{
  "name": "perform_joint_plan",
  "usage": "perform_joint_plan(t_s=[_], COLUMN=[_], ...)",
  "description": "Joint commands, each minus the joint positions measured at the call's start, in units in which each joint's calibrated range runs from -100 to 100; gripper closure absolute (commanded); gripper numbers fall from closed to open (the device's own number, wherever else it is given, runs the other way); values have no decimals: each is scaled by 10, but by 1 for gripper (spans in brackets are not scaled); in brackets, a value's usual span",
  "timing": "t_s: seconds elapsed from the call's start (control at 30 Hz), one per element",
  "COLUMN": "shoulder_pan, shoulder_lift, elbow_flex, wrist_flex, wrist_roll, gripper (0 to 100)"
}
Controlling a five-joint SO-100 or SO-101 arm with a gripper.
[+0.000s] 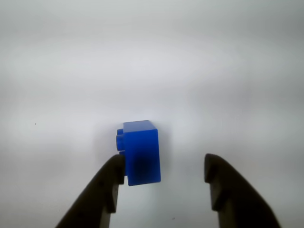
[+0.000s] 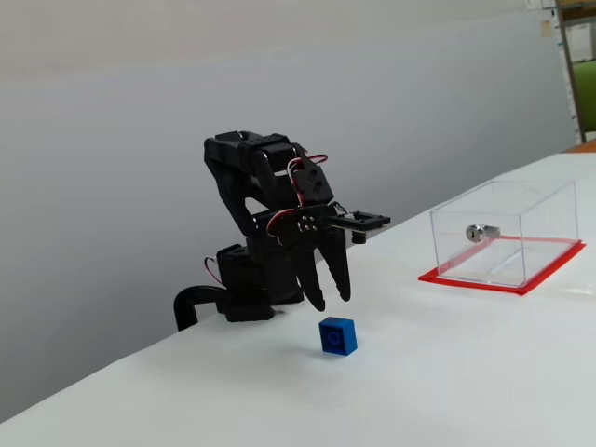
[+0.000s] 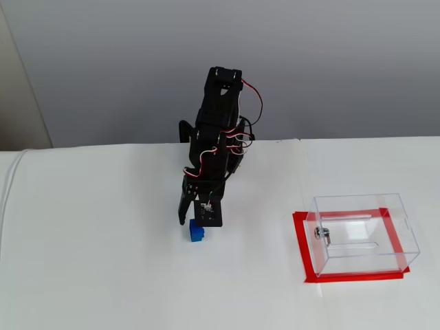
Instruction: Pick the blue lego brick and place it into the transparent box
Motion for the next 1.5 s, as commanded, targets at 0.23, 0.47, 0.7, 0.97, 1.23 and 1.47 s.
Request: perform_joint_plan(t_s=[0.23,0.47,0.7,0.97,1.23,1.47], shoulder_pan=[0,-3,-5,-5,-19,-28], shoulder_lift=[8,9,43,87,97,128], elbow_flex=[-45,-39,-38,-41,-38,-29], wrist_flex=[-2,-2,-2,-2,-10,-27], wrist_roll=[3,9,9,9,9,8], gripper=[73,75,75,75,75,75])
